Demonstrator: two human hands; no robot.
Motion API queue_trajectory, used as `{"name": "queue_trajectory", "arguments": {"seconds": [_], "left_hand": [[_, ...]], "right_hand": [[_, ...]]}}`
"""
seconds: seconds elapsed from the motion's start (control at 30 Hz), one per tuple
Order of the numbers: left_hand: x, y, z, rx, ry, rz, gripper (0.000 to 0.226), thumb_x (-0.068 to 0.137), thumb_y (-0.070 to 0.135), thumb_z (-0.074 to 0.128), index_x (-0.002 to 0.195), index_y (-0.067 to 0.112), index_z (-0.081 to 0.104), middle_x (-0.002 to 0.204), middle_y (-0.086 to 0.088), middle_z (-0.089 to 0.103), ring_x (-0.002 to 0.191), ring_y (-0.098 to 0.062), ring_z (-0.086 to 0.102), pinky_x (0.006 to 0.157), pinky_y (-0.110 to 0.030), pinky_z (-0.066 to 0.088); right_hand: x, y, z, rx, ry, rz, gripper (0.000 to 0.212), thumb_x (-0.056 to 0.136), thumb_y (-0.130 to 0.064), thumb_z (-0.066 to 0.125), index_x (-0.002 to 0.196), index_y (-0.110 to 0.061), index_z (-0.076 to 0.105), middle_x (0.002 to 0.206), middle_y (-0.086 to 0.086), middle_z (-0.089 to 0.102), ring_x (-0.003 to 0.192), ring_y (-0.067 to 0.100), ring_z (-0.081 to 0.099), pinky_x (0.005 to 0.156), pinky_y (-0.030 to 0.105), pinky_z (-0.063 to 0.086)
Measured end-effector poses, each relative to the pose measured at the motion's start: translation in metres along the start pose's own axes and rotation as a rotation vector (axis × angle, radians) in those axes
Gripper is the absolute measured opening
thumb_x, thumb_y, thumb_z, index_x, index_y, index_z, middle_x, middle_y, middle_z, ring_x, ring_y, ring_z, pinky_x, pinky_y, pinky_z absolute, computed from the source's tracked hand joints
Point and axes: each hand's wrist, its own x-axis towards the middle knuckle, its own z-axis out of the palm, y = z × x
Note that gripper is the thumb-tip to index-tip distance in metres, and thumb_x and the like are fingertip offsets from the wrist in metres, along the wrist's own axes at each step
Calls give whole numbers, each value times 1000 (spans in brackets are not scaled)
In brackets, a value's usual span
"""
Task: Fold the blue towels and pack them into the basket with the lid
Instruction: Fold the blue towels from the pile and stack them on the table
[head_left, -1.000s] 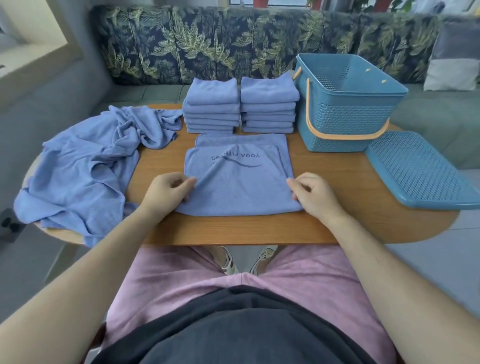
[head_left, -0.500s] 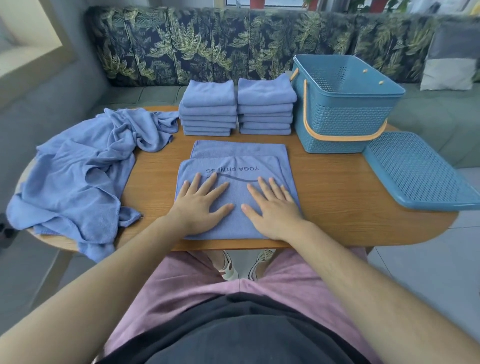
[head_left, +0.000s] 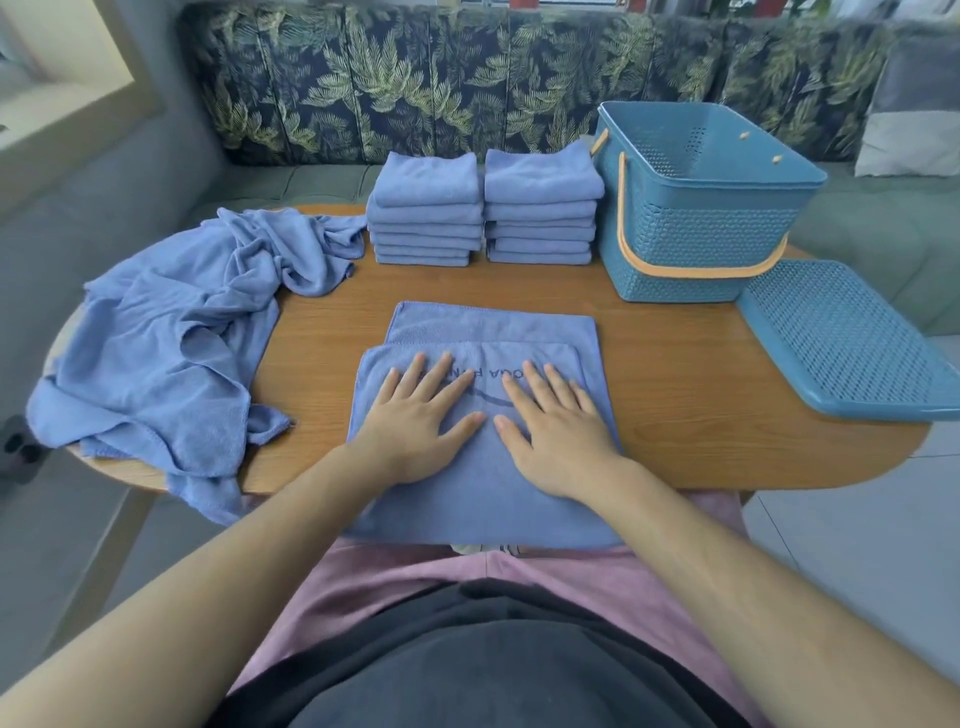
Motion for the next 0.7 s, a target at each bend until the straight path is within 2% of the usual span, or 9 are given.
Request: {"name": "queue_trajectory", "arguments": {"seconds": [0.07,0.13,0.17,0.23,0.3,0.4,0.5,0.6,0.7], "left_hand": [[-17,6,1,-31,27,0,77,87,75,8,155,44,24,165,15,12,154,-18,5,124,-42,5],[-8,5,-9,-80,114,-11,56,98,62,22,146,40,43,156,13,34,146,-19,26,117,-41,22],[4,1,-16,-76,152,-32,47,102,53,31,142,34,47,150,10,40,140,-21,34,112,-42,27],[29,-10,-28,-16,148,-86,41,103,41,39,139,23,49,143,3,46,134,-24,41,107,-41,31],[45,-24,-32,25,113,-88,40,100,40,45,132,17,54,131,-1,49,124,-26,49,102,-39,38],[48,-38,-34,-41,145,-26,33,96,42,55,113,15,60,112,-1,50,110,-26,54,91,-38,45],[45,-46,-36,-103,166,-21,33,92,47,61,95,15,54,102,2,49,114,-24,54,83,-34,45],[45,-55,-39,-78,156,-26,38,90,53,63,93,16,52,100,4,49,112,-22,53,79,-29,36],[47,-69,-45,-46,88,-5,39,87,59,61,98,23,53,102,8,49,99,-18,53,83,-29,35]], "right_hand": [[-14,1,0,-3,104,-49,61,103,-55,26,159,-31,24,168,-1,15,154,24,12,123,41,14],[-2,9,-9,42,266,-89,44,103,-42,37,143,-26,49,150,-3,44,139,24,40,111,41,30],[11,15,-15,54,317,-87,38,103,-34,40,137,-23,53,143,-4,50,133,23,46,107,42,33],[37,30,-24,80,306,-54,38,102,-25,42,139,-22,50,143,-5,50,133,21,45,107,42,31],[54,42,-20,55,276,-33,40,102,-26,43,140,-24,50,141,-5,51,132,22,44,107,41,29],[59,50,-9,94,355,-12,34,99,-31,47,130,-22,59,125,-1,54,119,23,47,101,42,31],[56,51,-5,144,445,-7,22,96,-28,54,113,-18,62,112,0,56,110,24,49,94,40,34],[52,54,-7,205,476,-68,6,94,-20,56,99,-18,59,103,-3,57,102,22,52,88,35,33],[49,70,-13,355,445,-105,4,98,-19,56,101,-16,57,102,-5,60,97,20,55,85,32,37]]}}
